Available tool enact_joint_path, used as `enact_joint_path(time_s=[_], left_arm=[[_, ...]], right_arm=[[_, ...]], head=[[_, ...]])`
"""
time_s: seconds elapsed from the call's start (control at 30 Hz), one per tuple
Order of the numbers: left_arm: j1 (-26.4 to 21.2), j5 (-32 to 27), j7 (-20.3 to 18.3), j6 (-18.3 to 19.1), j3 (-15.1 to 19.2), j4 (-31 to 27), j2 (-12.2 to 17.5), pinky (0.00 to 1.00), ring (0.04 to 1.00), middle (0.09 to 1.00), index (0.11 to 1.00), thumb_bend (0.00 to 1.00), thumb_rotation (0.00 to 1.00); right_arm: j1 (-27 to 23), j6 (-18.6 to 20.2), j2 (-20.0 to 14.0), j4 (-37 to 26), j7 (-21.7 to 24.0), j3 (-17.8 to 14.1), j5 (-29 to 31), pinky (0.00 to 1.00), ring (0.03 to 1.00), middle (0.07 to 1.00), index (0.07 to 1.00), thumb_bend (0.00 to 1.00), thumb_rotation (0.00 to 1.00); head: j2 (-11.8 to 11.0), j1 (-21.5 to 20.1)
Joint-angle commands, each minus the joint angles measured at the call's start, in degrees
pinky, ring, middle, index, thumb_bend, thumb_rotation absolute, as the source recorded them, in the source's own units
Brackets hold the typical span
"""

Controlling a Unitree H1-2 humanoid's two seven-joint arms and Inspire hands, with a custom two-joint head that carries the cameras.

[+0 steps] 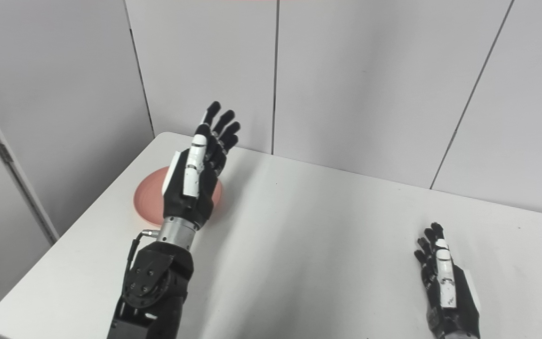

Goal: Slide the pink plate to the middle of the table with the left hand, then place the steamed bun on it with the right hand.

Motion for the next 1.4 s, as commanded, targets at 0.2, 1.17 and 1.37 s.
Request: enact_joint_path(time_s=[0.2,1.17,1.37], left_arm=[[-2.85,-1.84,3.28,-2.69,5.39,0.18,3.33,0.95,0.938,0.96,0.97,0.45,1.0],[-3.1,-7.36,6.65,-10.46,17.28,12.36,11.49,1.0,0.969,0.979,0.995,0.5,1.0],[-3.06,-6.92,7.5,-10.4,17.3,14.8,12.35,1.0,0.974,0.976,0.989,0.48,1.0]], right_arm=[[1.59,5.26,-0.99,0.39,-1.75,-0.6,-0.82,1.0,1.0,1.0,1.0,0.09,1.0],[2.35,7.7,-1.5,-2.59,-2.07,-0.55,-0.73,1.0,1.0,1.0,1.0,0.08,1.0],[2.3,6.99,-1.63,-2.17,-1.54,-0.6,-0.34,1.0,1.0,1.0,1.0,0.07,1.0]], head=[[0.14,0.29],[0.95,1.78],[1.14,1.9]])
